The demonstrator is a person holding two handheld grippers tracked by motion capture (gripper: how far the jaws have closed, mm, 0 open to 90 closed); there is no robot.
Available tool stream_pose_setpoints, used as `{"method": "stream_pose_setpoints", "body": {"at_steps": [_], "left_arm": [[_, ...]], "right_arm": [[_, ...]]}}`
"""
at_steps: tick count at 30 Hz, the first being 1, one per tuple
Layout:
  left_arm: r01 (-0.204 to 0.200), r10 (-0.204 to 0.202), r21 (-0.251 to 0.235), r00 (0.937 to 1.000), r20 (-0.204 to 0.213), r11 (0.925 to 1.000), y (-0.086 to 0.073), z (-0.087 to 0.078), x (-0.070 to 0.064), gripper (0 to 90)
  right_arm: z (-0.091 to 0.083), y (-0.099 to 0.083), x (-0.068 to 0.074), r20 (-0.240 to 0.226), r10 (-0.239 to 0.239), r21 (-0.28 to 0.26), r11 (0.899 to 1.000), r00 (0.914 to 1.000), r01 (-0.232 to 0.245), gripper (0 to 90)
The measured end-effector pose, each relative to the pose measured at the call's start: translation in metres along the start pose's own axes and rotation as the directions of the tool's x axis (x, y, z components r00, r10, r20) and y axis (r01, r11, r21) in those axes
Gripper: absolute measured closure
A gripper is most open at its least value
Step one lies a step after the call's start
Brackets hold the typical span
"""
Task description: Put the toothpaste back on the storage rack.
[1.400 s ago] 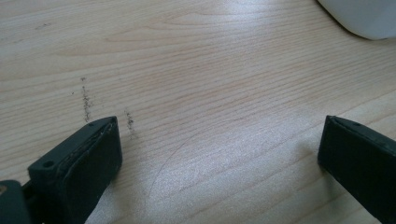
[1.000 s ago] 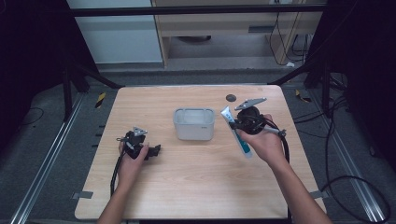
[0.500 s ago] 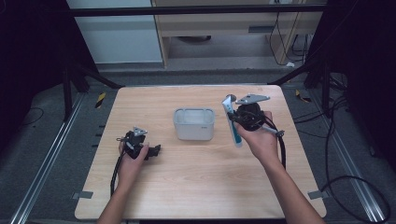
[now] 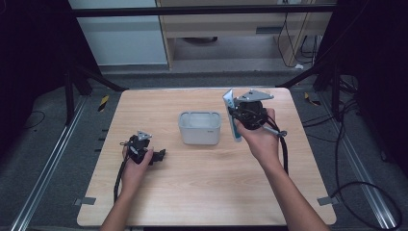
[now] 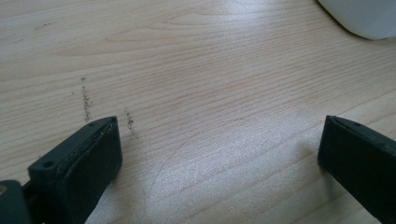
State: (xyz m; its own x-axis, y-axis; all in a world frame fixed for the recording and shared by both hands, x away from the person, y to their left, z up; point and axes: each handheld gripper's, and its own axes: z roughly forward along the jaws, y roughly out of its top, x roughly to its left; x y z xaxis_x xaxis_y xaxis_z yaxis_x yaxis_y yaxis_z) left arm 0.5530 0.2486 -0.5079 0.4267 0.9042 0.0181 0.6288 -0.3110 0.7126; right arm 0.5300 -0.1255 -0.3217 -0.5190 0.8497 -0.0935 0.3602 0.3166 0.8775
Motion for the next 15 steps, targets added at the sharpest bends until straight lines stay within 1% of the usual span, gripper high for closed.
{"method": "stream_pose_setpoints", "body": {"at_steps": [2, 5, 6, 8, 10, 15], "left_arm": [[0.0, 0.0, 0.0, 1.0, 0.0, 1.0, 0.0, 0.0, 0.0, 0.0], [0.0, 0.0, 0.0, 1.0, 0.0, 1.0, 0.0, 0.0, 0.0, 0.0], [0.0, 0.0, 0.0, 1.0, 0.0, 1.0, 0.0, 0.0, 0.0, 0.0], [0.0, 0.0, 0.0, 1.0, 0.0, 1.0, 0.0, 0.0, 0.0, 0.0], [-0.001, 0.001, 0.0, 1.0, 0.0, 1.0, 0.0, 0.0, 0.0, 0.0], [0.001, -0.001, -0.001, 1.0, 0.001, 1.0, 0.0, 0.0, 0.0, 0.0]], "right_arm": [[0.0, 0.001, 0.001, 0.003, 0.004, -0.005, 1.0, 1.0, -0.004, 80.2], [-0.001, 0.007, 0.002, 0.018, 0.004, -0.026, 1.0, 0.9998, -0.003, 80.2], [-0.001, 0.011, 0.004, 0.024, 0.005, -0.042, 0.999, 0.9997, -0.004, 80.1], [-0.002, 0.014, 0.005, 0.029, 0.006, -0.052, 0.999, 0.9996, -0.004, 80.1], [-0.003, 0.018, 0.007, 0.039, -0.002, -0.071, 0.997, 0.9992, 0.005, 80.1], [-0.007, 0.029, 0.007, 0.056, -0.019, -0.094, 0.995, 0.9982, 0.024, 80.1]]}}
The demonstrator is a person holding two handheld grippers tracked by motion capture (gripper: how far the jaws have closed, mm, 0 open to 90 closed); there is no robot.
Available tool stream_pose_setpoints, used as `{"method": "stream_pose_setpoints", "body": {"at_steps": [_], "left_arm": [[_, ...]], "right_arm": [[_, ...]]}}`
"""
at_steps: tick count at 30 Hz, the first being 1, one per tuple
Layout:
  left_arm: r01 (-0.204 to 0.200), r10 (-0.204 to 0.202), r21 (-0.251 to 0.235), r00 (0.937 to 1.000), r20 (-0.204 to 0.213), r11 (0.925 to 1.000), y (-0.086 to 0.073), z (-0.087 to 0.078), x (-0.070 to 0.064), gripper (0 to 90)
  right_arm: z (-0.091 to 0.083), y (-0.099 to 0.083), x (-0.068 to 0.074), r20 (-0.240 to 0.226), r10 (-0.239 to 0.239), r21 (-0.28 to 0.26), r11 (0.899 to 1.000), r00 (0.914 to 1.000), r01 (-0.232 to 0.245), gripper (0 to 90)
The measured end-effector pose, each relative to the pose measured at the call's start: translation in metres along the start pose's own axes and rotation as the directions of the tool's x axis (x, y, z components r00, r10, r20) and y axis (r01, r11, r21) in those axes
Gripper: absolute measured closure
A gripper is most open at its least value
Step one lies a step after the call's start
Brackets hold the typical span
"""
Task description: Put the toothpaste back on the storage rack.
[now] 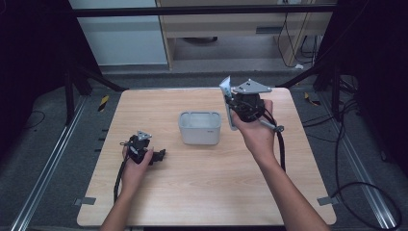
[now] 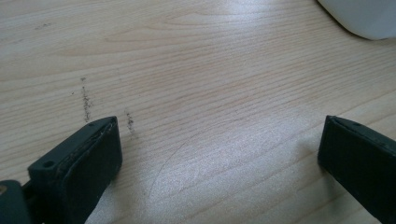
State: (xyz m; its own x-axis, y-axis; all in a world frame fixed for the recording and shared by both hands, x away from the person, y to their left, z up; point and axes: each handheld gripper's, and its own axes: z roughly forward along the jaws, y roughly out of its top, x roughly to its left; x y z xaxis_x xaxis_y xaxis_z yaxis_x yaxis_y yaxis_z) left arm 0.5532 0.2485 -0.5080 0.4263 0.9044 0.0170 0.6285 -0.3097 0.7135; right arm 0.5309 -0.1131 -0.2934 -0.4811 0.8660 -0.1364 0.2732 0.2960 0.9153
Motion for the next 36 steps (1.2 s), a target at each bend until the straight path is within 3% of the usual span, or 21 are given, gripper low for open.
{"method": "stream_pose_setpoints", "body": {"at_steps": [13, 21, 25, 36], "left_arm": [[0.0, 0.0, -0.002, 1.0, -0.001, 1.0, 0.0, 0.0, 0.0, 0.0], [-0.001, 0.001, -0.002, 1.0, 0.0, 1.0, 0.0, 0.0, 0.0, 0.0], [0.001, -0.001, -0.003, 1.0, -0.001, 1.0, 0.0, 0.001, 0.0, 0.0], [-0.001, 0.001, -0.003, 1.0, 0.0, 1.0, 0.001, 0.001, 0.0, 0.0]], "right_arm": [[0.009, 0.025, 0.002, 0.011, 0.004, -0.044, 0.999, 0.9999, -0.004, 80.0], [0.022, 0.046, 0.008, -0.006, 0.01, -0.08, 0.997, 0.9999, -0.011, 80.1], [0.028, 0.049, 0.011, -0.006, -0.001, -0.077, 0.997, 1.0, 0.0, 80.1], [0.039, 0.05, 0.016, -0.015, 0.039, -0.103, 0.994, 0.9991, -0.04, 80.0]]}}
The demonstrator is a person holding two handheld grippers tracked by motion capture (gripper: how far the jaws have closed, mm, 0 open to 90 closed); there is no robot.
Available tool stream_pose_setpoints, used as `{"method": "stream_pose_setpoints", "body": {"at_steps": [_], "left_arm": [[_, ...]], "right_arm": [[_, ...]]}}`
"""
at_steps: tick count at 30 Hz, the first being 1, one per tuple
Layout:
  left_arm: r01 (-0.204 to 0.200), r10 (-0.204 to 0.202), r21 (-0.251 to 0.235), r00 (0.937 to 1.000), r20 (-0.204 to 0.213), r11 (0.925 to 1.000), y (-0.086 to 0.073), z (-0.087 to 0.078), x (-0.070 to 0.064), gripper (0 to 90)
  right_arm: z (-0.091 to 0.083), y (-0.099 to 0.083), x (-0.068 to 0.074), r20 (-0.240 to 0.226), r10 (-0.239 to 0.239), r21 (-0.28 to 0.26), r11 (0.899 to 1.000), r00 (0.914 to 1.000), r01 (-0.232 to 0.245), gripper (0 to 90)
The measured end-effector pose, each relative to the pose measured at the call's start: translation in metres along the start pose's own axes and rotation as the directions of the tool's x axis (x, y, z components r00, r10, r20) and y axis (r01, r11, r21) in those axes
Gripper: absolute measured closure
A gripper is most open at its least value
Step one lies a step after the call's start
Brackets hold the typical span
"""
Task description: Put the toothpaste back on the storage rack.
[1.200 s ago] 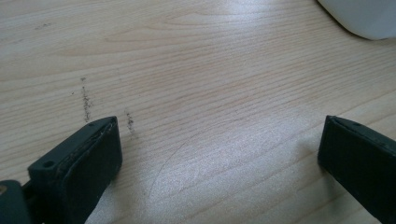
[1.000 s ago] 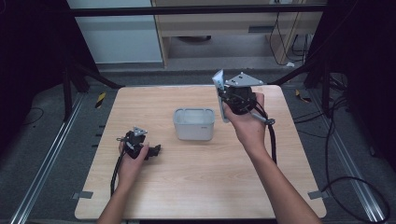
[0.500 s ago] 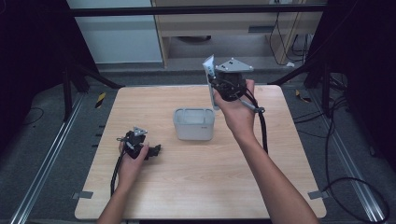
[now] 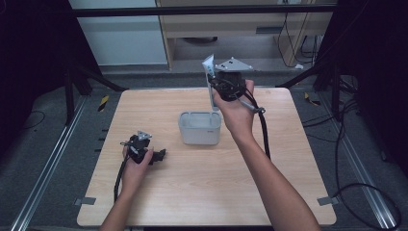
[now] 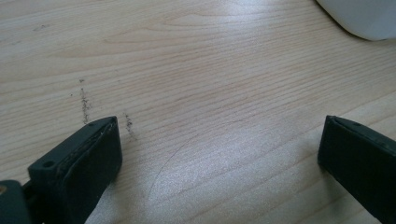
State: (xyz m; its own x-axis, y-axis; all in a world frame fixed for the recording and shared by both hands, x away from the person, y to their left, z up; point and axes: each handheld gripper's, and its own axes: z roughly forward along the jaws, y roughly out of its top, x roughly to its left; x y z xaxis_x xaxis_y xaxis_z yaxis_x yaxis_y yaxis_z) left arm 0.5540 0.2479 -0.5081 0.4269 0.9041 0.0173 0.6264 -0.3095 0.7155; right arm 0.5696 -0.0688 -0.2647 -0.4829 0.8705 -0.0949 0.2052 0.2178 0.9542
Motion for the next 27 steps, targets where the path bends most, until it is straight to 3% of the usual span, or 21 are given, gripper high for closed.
{"method": "stream_pose_setpoints", "body": {"at_steps": [10, 27], "left_arm": [[-0.005, 0.005, 0.001, 1.0, -0.001, 1.0, 0.0, 0.0, 0.0, 0.0], [-0.002, 0.002, 0.001, 1.0, 0.0, 1.0, 0.0, 0.0, 0.0, 0.0]], "right_arm": [[0.007, 0.0, 0.007, 0.031, 0.023, -0.018, 1.0, 0.9993, -0.022, 80.0], [0.008, -0.002, 0.028, 0.039, 0.035, -0.038, 0.999, 0.9986, -0.034, 80.0]]}}
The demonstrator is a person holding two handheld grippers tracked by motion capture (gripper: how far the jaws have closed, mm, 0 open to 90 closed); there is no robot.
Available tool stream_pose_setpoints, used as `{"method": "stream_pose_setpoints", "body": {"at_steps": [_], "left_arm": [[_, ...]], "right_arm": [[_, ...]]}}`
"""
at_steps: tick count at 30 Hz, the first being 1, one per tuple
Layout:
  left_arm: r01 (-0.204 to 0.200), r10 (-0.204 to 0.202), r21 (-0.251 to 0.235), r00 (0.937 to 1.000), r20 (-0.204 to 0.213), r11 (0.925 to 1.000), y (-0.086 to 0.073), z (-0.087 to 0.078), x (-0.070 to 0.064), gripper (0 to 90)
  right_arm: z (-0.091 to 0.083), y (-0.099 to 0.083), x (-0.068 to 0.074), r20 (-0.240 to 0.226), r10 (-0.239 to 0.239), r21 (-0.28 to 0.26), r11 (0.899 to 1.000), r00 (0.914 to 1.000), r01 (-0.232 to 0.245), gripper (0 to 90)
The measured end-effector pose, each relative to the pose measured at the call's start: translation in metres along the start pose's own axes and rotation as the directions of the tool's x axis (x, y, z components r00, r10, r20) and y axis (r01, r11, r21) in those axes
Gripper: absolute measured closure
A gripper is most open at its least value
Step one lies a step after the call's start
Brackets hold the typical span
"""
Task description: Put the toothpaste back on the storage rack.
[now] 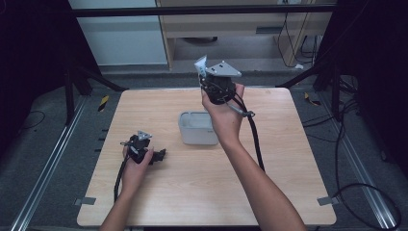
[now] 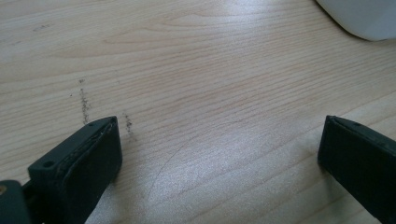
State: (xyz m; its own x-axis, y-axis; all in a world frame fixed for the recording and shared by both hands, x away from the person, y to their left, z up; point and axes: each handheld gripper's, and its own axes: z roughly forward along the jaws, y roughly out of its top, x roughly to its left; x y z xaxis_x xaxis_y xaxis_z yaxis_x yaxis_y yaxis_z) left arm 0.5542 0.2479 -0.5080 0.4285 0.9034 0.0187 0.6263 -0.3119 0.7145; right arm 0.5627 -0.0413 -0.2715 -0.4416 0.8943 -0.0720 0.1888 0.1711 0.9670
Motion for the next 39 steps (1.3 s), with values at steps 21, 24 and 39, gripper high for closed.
{"method": "stream_pose_setpoints", "body": {"at_steps": [21, 24, 39], "left_arm": [[0.001, -0.001, -0.001, 1.0, 0.001, 1.0, 0.0, 0.0, 0.0, 0.0], [0.002, -0.002, -0.002, 1.0, 0.002, 1.0, 0.0, 0.001, 0.0, 0.0], [0.002, -0.002, -0.002, 1.0, 0.002, 1.0, 0.001, 0.001, 0.0, 0.0]], "right_arm": [[0.009, -0.02, 0.02, -0.063, 0.005, 0.023, 1.0, 0.998, -0.004, 79.9], [0.013, -0.025, 0.021, -0.065, 0.013, 0.035, 0.999, 0.9978, -0.01, 79.9], [0.029, -0.049, 0.02, -0.068, 0.023, 0.087, 0.996, 0.9974, -0.017, 79.9]]}}
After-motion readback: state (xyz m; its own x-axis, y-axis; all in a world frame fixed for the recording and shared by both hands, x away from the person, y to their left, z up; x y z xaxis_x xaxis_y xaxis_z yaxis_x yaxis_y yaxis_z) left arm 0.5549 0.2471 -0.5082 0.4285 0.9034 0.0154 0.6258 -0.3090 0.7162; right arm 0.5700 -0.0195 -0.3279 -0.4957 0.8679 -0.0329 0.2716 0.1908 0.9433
